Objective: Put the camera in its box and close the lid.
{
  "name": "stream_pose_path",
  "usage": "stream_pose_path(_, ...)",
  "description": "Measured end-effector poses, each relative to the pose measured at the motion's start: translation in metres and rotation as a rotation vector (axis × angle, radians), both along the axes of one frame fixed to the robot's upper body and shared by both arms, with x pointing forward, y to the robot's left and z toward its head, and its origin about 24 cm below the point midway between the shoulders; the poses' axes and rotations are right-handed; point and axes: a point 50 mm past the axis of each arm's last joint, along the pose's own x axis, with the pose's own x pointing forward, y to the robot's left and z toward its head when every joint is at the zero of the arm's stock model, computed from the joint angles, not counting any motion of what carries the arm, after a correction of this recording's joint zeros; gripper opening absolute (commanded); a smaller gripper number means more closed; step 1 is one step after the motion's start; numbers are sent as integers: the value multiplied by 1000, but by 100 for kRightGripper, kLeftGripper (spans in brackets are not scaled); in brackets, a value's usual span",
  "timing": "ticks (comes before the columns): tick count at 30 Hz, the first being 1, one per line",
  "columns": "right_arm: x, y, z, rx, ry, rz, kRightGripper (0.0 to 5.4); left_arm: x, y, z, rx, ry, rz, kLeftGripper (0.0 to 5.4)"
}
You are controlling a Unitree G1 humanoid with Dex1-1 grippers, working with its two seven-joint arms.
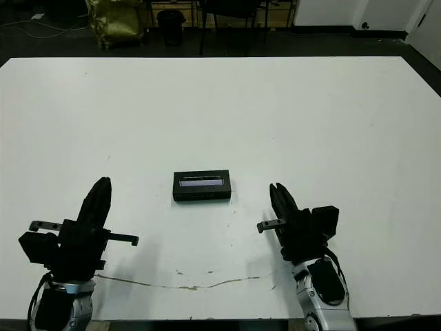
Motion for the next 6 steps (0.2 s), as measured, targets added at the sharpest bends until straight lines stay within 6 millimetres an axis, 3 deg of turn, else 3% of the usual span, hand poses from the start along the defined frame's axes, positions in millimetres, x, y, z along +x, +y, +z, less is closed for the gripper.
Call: stream_pose_path(6,0,0,4,-16,12,-20,0,0,0,0,7,-22,-5,3)
